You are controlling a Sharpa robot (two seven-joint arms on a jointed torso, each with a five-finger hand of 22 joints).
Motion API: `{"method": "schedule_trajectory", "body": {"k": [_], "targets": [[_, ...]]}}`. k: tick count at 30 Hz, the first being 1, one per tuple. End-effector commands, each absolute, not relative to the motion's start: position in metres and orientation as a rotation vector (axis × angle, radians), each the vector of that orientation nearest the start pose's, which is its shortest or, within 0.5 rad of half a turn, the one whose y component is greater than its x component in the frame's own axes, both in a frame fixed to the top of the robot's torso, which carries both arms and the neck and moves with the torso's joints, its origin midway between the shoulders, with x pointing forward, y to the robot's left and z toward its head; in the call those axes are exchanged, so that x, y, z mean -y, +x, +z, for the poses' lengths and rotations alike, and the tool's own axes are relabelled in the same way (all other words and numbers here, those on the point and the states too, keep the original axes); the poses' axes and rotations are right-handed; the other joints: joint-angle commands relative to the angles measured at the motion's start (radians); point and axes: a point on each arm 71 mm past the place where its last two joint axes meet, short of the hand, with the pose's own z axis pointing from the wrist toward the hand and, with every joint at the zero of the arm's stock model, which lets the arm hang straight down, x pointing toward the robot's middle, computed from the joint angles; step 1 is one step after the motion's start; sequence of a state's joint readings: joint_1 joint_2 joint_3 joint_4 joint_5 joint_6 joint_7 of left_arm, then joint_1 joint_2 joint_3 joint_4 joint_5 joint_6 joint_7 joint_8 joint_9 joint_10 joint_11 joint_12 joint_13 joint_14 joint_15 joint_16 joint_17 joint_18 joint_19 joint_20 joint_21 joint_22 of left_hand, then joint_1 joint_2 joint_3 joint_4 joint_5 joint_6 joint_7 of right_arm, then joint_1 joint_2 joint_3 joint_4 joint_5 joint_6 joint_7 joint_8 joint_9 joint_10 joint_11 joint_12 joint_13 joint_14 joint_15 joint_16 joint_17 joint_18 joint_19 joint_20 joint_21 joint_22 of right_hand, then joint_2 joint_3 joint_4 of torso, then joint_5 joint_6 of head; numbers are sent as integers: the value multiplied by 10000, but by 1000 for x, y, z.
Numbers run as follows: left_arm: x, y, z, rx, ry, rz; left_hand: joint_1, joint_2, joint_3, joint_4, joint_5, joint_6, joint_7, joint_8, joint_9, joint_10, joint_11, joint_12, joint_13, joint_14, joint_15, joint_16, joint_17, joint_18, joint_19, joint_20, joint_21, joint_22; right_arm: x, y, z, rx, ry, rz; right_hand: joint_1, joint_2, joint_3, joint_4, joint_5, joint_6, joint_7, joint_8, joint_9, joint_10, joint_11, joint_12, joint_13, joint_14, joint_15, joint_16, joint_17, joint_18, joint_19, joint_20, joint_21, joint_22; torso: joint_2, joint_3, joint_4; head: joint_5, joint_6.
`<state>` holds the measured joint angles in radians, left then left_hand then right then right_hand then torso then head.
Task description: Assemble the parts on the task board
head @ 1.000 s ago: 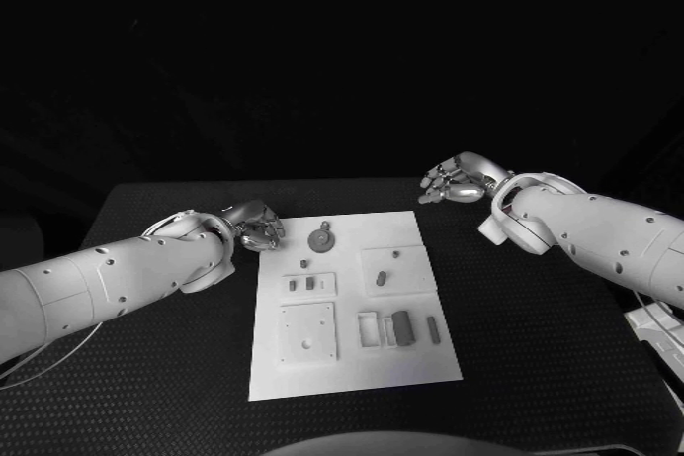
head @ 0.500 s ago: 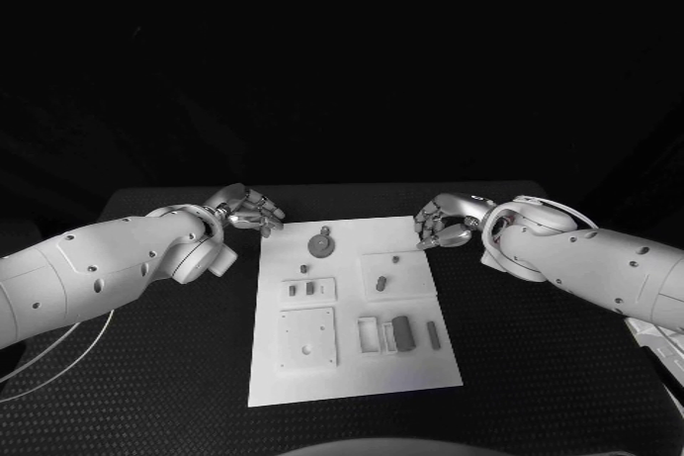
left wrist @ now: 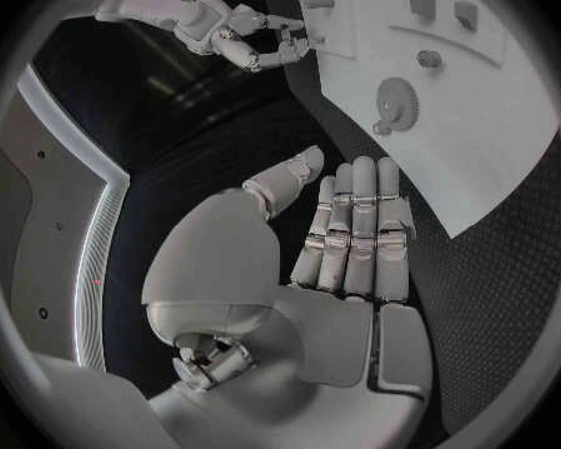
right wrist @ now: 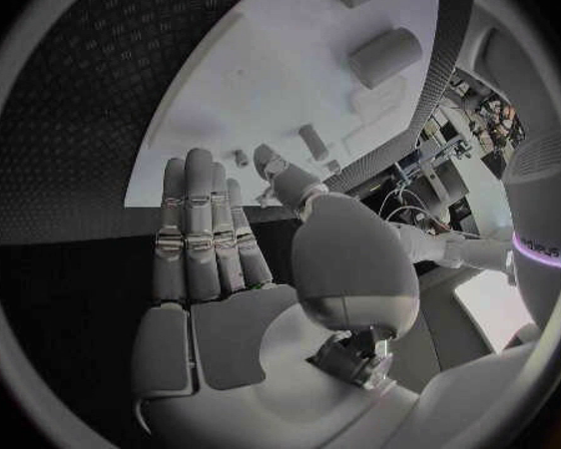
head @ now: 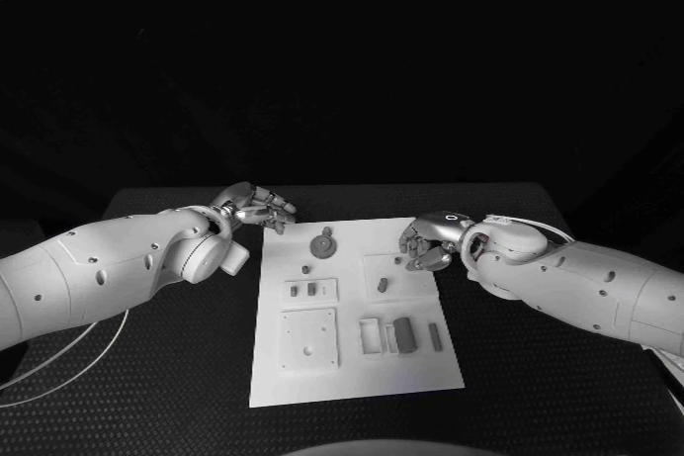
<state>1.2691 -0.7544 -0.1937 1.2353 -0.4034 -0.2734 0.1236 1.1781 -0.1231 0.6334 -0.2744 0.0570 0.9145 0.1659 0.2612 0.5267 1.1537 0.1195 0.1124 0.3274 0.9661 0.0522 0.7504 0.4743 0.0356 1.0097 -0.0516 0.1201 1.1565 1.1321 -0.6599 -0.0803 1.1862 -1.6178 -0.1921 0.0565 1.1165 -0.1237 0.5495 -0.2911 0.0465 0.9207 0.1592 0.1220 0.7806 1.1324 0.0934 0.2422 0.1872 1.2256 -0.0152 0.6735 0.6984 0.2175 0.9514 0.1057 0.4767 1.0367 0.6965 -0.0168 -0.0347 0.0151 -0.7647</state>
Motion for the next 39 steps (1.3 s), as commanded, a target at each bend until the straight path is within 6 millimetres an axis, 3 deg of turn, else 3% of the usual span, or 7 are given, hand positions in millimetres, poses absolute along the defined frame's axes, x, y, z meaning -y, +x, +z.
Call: {"method": "schedule_trajectory", "body": {"k": [1, 11, 17, 25, 29, 39], "targets": [[-249, 530, -220, -17294, -8371, -10689, -99, 4, -71, 21, -14, -90, 19, 67, 8, -20, -15, -2, -18, 60, -15, -73, -1, -49, 33, 31, -46, -13, 194, 516, -262, -17629, -4602, 4596, 71, 39, 83, -4, -6, -76, 67, -101, -36, -167, 109, -177, -94, 23, 80, 61, 50, 202, 99, -18, 49, 14, 2, 4, -6, 20, -14], [-247, 529, -220, -17271, -8504, -10842, -154, 11, -132, 43, -13, -118, 28, 74, -1, -35, -10, 0, -34, 95, -14, -130, 14, -44, 64, 35, -89, -46, 183, 516, -264, -17485, -4732, 4585, 116, 163, 142, 7, -5, -167, 127, -198, -105, -169, 139, -400, -232, 156, 109, 273, 250, 228, 228, -41, 140, 110, -1, -3, -2, 67, -70], [-246, 530, -220, -17296, -8506, -10845, -169, 21, -150, 52, -11, -130, 32, 77, -5, -38, -8, 3, -39, 114, -16, -147, 24, -41, 82, 33, -102, -56, 175, 512, -270, -17606, -4886, 4715, 91, 563, 339, 33, -4, -152, 124, -213, -127, -109, 136, -481, -288, 154, 105, 335, 332, 232, 248, -46, 159, 151, 0, -2, -10, 120, -91], [-246, 530, -221, -17325, -8517, -10841, -177, 27, -168, 58, -11, -138, 33, 82, -9, -27, -14, 15, -40, 135, -21, -161, 36, -37, 102, 30, -115, -66, 175, 512, -280, -17956, -5100, 4530, -57, 597, 570, 37, -5, -18, 76, -167, -128, -37, 138, -598, -366, 128, 106, 395, 435, 221, 233, -47, 193, 235, 9, -11, 1, 146, -110], [-247, 529, -221, -17318, -8527, -10827, -180, 28, -175, 59, -11, -138, 32, 86, -9, -21, -16, 20, -40, 143, -23, -166, 42, -36, 110, 29, -119, -69, 172, 510, -284, -18023, -5156, 4587, -100, 602, 644, 38, -5, 103, 26, -114, -115, 0, 137, -642, -396, 112, 107, 419, 481, 218, 223, -51, 212, 279, 6, 1, -6, 177, -137], [-245, 529, -221, -17356, -8519, -10860, -179, 34, -187, 61, -11, -137, 31, 95, -11, -9, -23, 34, -39, 162, -29, -175, 55, -34, 127, 26, -129, -75, 167, 508, -291, -18081, -5531, 4297, -161, 803, 812, 34, -5, 368, -87, 0, -90, 263, 68, -622, -399, 92, 44, 501, 607, 219, 222, -67, 270, 383, 0, -2, -8, 168, -159]]}}
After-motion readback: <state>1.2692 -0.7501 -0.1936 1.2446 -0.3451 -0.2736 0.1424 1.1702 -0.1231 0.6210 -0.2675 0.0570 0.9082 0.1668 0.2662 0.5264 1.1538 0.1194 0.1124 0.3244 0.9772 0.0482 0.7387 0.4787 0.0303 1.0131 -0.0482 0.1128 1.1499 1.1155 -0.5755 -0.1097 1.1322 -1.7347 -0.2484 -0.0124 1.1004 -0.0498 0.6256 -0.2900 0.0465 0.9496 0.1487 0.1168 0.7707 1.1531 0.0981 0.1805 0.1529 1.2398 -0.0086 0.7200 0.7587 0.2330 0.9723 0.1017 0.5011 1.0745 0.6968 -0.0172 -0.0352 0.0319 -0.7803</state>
